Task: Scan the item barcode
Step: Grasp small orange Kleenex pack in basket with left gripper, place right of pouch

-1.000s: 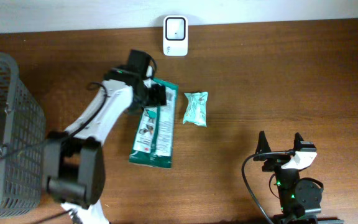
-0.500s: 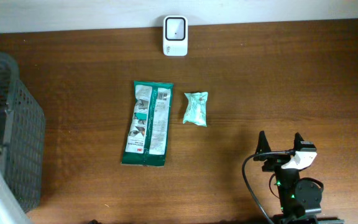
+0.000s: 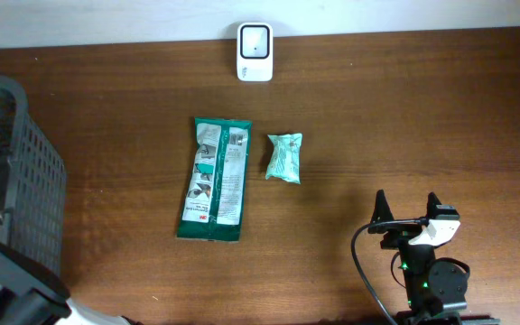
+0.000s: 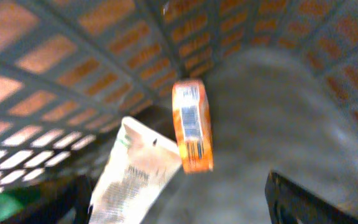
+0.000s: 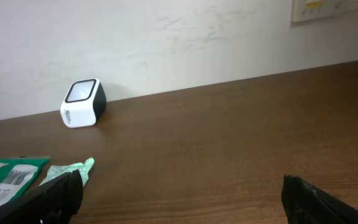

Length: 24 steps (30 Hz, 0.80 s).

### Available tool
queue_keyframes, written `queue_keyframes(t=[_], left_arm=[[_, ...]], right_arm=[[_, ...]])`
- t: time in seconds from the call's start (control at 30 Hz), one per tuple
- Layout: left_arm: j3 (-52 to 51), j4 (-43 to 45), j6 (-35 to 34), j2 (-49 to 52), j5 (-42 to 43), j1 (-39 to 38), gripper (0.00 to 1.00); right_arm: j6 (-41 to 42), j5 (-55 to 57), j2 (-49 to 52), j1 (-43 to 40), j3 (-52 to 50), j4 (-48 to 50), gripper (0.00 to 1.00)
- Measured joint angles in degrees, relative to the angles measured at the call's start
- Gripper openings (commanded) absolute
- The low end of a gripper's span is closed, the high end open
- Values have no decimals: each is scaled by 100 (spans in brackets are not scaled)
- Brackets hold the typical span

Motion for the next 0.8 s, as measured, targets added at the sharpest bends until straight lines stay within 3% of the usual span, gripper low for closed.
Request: queue_keyframes(t=[0.13,0.27,0.4,0.5,0.53,0.67,0.8], left_arm=[[-120,632,-2,651,-72,0,84],[-138,914,28,1169,-96,24,57],[-153,1263,20,1196,-138,48,45],[-153,1316,20,1196,-155,48,44],[-153,1320,20,1196,-155,48,32],[-153,1290,26,1305,-162,48,9],[-160,1281,24,1202,-175,48,8]], right_arm=[[-2,0,0,0,0,0,98],[-2,-2,0,0,0,0,98],[2,-2,0,0,0,0,98],[2,-2,0,0,0,0,98],[0,-2,0,0,0,0,98],[0,-2,0,0,0,0,98],[2,-2,0,0,0,0,98]])
